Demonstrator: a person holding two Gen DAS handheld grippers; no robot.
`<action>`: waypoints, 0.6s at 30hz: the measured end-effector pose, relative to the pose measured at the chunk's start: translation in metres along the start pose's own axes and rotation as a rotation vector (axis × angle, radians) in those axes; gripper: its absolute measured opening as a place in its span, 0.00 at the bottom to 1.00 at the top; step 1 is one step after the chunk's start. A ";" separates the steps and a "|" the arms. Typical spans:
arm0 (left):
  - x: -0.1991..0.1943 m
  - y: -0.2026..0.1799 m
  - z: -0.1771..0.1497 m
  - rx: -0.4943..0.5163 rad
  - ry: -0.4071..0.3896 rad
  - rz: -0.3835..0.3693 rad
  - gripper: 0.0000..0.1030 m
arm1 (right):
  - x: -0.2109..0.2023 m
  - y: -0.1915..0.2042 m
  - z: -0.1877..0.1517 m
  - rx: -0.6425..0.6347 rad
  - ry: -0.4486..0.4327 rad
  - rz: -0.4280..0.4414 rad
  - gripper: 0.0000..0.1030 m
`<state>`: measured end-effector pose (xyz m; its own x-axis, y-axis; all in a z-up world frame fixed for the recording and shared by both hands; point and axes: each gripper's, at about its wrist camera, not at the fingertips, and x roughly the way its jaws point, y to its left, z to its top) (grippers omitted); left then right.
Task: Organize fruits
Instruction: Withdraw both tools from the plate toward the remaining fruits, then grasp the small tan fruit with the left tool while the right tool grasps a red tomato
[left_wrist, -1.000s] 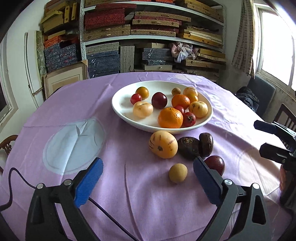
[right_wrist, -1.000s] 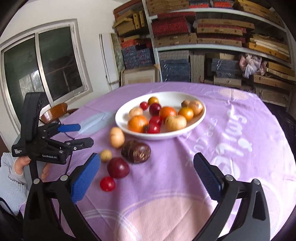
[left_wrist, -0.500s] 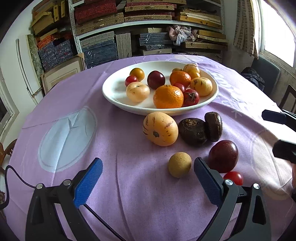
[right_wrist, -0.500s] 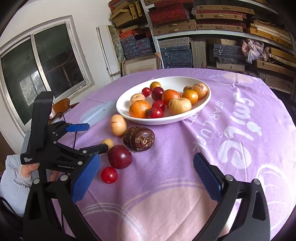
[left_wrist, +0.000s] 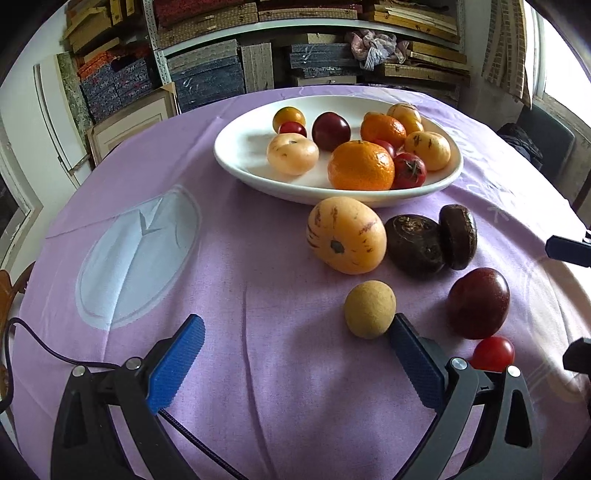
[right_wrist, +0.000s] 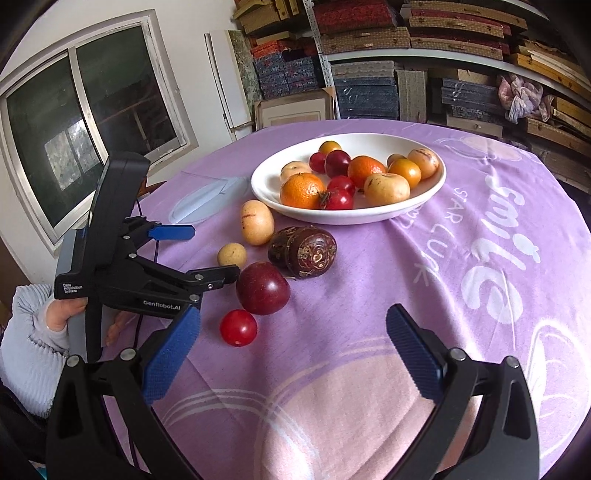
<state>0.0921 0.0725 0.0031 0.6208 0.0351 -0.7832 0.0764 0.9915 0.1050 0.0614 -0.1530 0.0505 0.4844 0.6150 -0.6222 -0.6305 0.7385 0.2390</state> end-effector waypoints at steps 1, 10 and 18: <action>0.001 0.005 0.000 -0.018 0.000 0.023 0.97 | 0.001 0.003 -0.001 -0.006 0.010 0.008 0.96; 0.009 0.038 0.004 -0.152 0.033 0.007 0.97 | 0.026 0.043 -0.006 -0.161 0.120 0.007 0.67; 0.014 0.041 0.010 -0.094 0.028 -0.036 0.97 | 0.042 0.037 -0.001 -0.102 0.160 0.039 0.51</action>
<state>0.1116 0.1119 0.0025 0.5970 0.0018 -0.8022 0.0236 0.9995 0.0198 0.0577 -0.1005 0.0326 0.3607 0.5852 -0.7263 -0.7091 0.6779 0.1940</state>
